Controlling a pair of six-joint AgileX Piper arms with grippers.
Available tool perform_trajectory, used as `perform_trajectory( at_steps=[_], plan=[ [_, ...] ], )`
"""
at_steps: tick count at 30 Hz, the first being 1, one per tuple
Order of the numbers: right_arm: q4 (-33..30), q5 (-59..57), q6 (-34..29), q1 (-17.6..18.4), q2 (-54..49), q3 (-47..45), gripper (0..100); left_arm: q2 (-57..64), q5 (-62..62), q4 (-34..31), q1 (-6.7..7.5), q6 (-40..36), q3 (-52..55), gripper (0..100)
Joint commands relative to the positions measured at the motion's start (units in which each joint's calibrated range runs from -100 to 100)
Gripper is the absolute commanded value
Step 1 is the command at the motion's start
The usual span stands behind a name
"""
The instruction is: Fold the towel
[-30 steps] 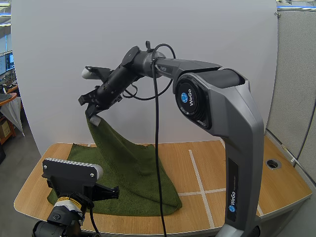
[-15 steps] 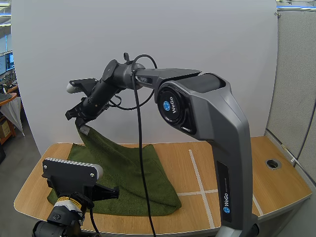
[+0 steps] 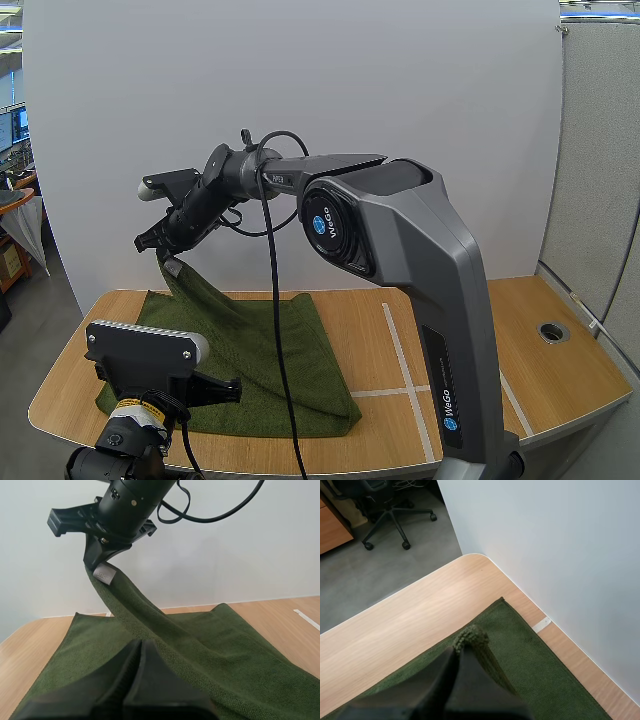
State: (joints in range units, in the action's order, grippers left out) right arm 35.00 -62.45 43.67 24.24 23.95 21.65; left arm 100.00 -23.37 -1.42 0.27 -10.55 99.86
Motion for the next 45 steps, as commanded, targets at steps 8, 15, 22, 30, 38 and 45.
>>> perform_trajectory(
  at_steps=[8,15,22,30,38,45],
  plan=[
    [-4.01,10.82,-0.09,1.79,1.89,0.28,0,0.00,0.71,0.54,-0.14,-0.03,0.14,0],
    [-5.24,15.49,-0.44,2.70,4.10,1.80,0,0.00,0.71,0.54,-0.14,-0.03,0.14,0],
    [-5.90,15.49,-0.44,2.70,7.49,4.99,0,0.00,0.71,0.54,-0.14,-0.03,0.14,0],
    [-9.15,17.60,-1.22,2.70,11.14,8.02,0,0.00,0.71,0.54,-0.14,-0.03,0.14,0],
    [-9.15,17.60,-1.22,2.70,14.15,12.05,0,0.00,0.71,0.54,-0.14,-0.03,0.14,0],
    [-9.15,18.78,-1.22,3.06,16.35,12.05,0,0.00,0.71,0.54,-0.14,-0.03,0.14,0]
  ],
)
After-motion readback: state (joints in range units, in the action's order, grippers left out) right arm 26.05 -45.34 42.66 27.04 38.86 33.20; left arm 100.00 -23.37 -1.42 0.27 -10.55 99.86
